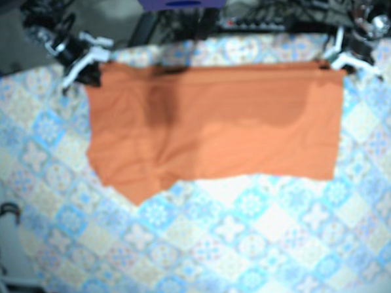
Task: Fold the T-shirt properly
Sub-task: 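Lower the shoulder edge back onto the table with both grippers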
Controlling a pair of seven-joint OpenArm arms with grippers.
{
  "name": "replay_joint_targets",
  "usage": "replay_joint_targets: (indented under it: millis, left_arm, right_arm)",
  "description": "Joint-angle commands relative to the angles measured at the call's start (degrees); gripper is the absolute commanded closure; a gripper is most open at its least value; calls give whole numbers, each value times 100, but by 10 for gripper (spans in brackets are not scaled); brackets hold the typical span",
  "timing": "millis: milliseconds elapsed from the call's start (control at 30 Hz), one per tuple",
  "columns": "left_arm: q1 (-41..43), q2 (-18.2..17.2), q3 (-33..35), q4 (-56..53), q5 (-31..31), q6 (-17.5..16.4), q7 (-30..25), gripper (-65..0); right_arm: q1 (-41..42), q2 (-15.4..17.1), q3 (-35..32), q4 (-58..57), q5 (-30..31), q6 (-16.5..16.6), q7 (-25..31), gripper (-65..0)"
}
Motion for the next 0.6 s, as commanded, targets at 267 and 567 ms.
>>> replay_joint_targets:
  millis: [267,567]
  left_arm:
    - [-197,-106,-61,27,18,91,21,0]
    - [-628,-97,159,-430,158,91,30,0]
  right_arm:
    - [375,86,-664,84,29,3,-666,0]
    - [436,77,-840,84,29,21,-833,0]
